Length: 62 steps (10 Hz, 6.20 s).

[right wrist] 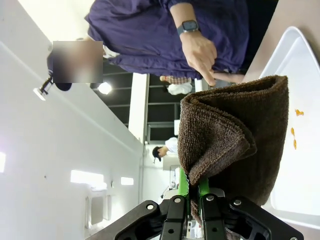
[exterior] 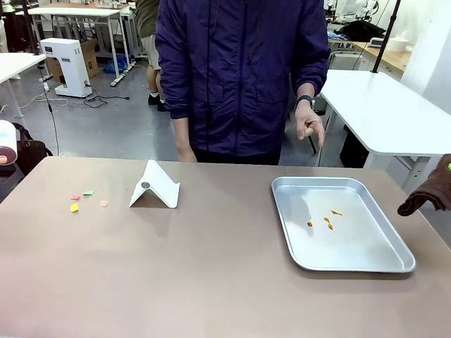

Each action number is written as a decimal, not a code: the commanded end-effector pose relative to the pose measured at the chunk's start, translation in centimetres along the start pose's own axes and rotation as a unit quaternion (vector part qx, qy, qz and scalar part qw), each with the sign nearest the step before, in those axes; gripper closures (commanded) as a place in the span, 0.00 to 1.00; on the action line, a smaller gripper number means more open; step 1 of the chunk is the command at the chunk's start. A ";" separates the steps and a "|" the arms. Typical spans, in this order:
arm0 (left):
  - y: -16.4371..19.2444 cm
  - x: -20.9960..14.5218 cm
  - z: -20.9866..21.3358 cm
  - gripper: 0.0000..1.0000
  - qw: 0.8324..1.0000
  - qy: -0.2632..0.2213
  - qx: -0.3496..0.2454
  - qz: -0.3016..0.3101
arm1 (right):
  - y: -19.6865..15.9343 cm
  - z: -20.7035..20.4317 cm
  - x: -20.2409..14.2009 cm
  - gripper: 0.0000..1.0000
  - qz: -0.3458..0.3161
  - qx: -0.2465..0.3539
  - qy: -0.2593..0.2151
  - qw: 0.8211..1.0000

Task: Clean the surface of the table.
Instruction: If a person points to the right, clean the right side of the table with your right hand, and if they point to the left, clean the left side with your left hand.

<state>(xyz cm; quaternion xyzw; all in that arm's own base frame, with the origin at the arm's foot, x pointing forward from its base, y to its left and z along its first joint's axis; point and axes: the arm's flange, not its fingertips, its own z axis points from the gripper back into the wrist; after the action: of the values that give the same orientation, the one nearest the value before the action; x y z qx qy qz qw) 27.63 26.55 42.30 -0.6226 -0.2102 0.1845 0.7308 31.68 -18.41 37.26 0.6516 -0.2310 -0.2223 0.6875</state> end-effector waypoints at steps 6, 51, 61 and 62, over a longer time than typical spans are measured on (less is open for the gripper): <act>-0.2 -0.2 0.1 1.00 1.000 0.003 0.003 -0.003 | 6.6 -10.9 6.4 0.92 0.096 -0.306 0.282 0.904; -0.2 -0.2 0.1 1.00 1.000 0.003 0.003 -0.003 | -6.1 -30.8 7.3 0.92 0.053 -0.124 0.321 0.937; -0.2 -0.2 0.1 1.00 1.000 0.003 0.003 -0.003 | 3.0 -10.4 6.2 0.92 -0.104 0.188 0.223 0.951; -0.2 -0.2 0.1 1.00 1.000 0.003 0.003 -0.003 | 2.7 -7.7 6.5 0.92 -0.106 0.199 0.201 0.953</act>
<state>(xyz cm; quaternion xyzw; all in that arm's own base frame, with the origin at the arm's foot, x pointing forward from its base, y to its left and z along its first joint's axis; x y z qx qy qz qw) 27.62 26.58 42.35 -0.6217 -0.2102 0.1842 0.7317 42.70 -15.73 39.50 0.8253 -0.0411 -0.1032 0.5537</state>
